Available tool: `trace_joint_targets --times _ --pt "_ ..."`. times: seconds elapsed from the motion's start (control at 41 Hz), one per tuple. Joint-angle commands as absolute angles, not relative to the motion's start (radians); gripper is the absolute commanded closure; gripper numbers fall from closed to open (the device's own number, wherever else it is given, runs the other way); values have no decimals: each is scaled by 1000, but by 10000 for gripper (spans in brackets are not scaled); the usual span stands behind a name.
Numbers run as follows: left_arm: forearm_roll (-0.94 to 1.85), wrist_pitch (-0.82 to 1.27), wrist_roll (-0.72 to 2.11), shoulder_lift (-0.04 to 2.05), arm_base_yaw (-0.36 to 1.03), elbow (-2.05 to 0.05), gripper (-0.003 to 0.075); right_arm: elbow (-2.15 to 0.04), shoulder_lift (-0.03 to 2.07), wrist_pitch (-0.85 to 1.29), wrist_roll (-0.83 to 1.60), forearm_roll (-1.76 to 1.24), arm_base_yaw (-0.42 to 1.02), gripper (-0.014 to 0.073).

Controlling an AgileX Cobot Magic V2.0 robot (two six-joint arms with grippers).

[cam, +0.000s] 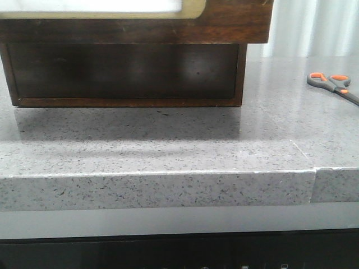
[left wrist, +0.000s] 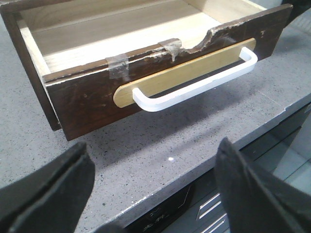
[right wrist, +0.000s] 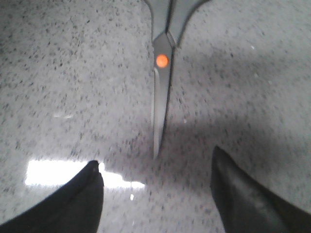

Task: Put scissors in drawer with both arms
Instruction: 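Lower the right gripper onto the orange-handled scissors and grasp them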

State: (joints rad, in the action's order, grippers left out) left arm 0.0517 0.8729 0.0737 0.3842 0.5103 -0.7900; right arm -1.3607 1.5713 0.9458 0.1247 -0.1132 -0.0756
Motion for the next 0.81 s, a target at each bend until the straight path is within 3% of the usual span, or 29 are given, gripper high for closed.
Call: trace_joint_targets --times 0.0,0.391,0.781 --pt "61 791 64 395 517 -821 207 -1448 1604 935 155 -125 -77 96" --pt "61 791 64 395 517 -821 207 -1580 1781 926 159 -125 -77 160" --pt "61 791 64 395 517 -821 208 -1612 1867 905 159 -125 -75 160"
